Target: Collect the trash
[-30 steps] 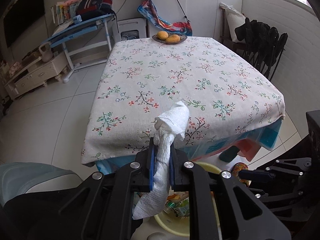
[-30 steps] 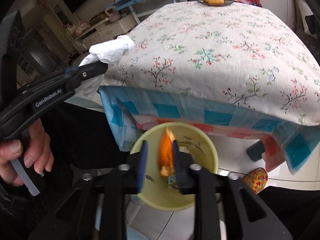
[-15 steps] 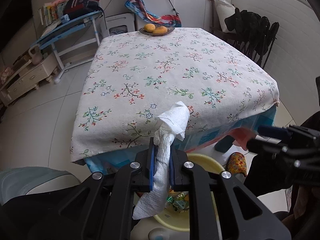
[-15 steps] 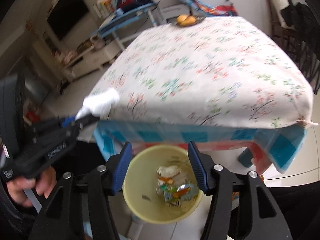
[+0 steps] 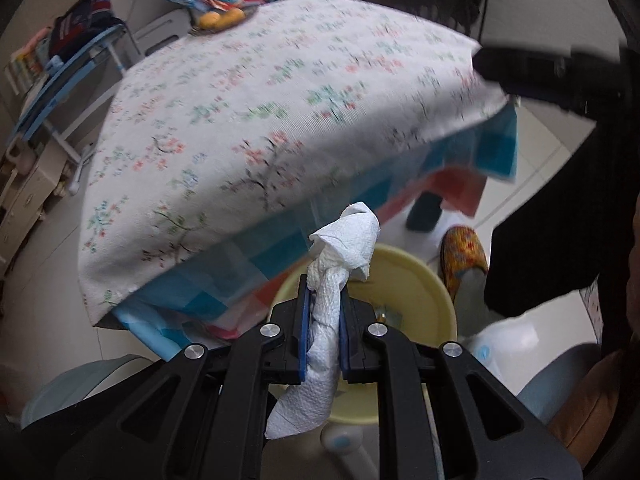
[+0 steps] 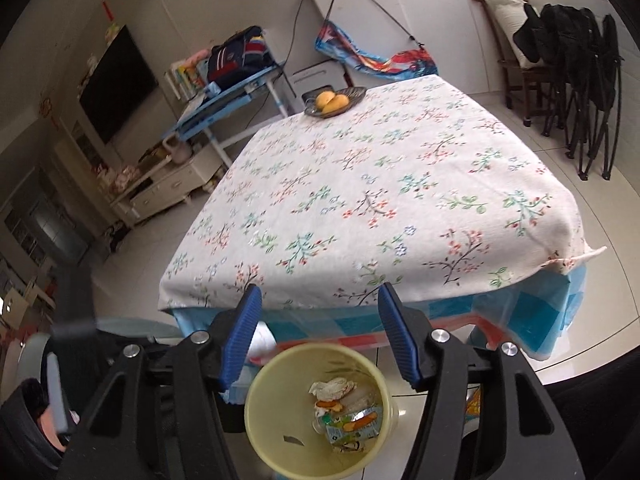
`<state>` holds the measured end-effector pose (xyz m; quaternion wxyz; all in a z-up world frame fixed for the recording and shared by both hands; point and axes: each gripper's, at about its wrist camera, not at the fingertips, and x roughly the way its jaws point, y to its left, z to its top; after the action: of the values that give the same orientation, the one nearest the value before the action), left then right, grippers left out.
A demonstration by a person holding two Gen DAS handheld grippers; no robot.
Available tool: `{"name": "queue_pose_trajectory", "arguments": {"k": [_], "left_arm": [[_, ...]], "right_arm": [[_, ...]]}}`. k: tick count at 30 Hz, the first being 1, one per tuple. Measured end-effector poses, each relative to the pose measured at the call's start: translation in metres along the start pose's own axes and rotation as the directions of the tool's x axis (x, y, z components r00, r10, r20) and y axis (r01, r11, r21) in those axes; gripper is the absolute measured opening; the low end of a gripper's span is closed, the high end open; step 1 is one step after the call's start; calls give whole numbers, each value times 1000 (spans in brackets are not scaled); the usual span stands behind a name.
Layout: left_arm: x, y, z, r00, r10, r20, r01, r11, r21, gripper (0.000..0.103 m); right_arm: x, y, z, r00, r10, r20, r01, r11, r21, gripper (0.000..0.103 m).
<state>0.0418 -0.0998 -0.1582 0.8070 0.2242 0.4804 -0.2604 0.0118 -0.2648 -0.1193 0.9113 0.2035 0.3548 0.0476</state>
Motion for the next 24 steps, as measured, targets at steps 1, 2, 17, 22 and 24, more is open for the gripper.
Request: {"name": "queue_pose_trajectory", "arguments": {"k": [1, 2, 17, 22, 24], "left_arm": [[5, -3, -2, 1000, 0, -25, 0, 1000, 16, 12], [8, -4, -3, 999, 2, -43, -1, 1000, 26, 11], [47, -26, -25, 971, 21, -240, 17, 988, 155, 42], [49, -25, -24, 971, 45, -236, -6, 987, 161, 53], [49, -22, -22, 971, 57, -234, -22, 989, 149, 58]], "right_arm": [[0, 0, 1, 1000, -2, 2, 2, 1000, 3, 60], [-1, -2, 0, 1000, -2, 5, 2, 1000, 6, 61], [-2, -5, 2, 1000, -12, 11, 12, 1000, 16, 67], [-2, -6, 2, 1000, -21, 18, 21, 1000, 16, 71], [-3, -7, 3, 999, -26, 23, 26, 1000, 17, 73]]}}
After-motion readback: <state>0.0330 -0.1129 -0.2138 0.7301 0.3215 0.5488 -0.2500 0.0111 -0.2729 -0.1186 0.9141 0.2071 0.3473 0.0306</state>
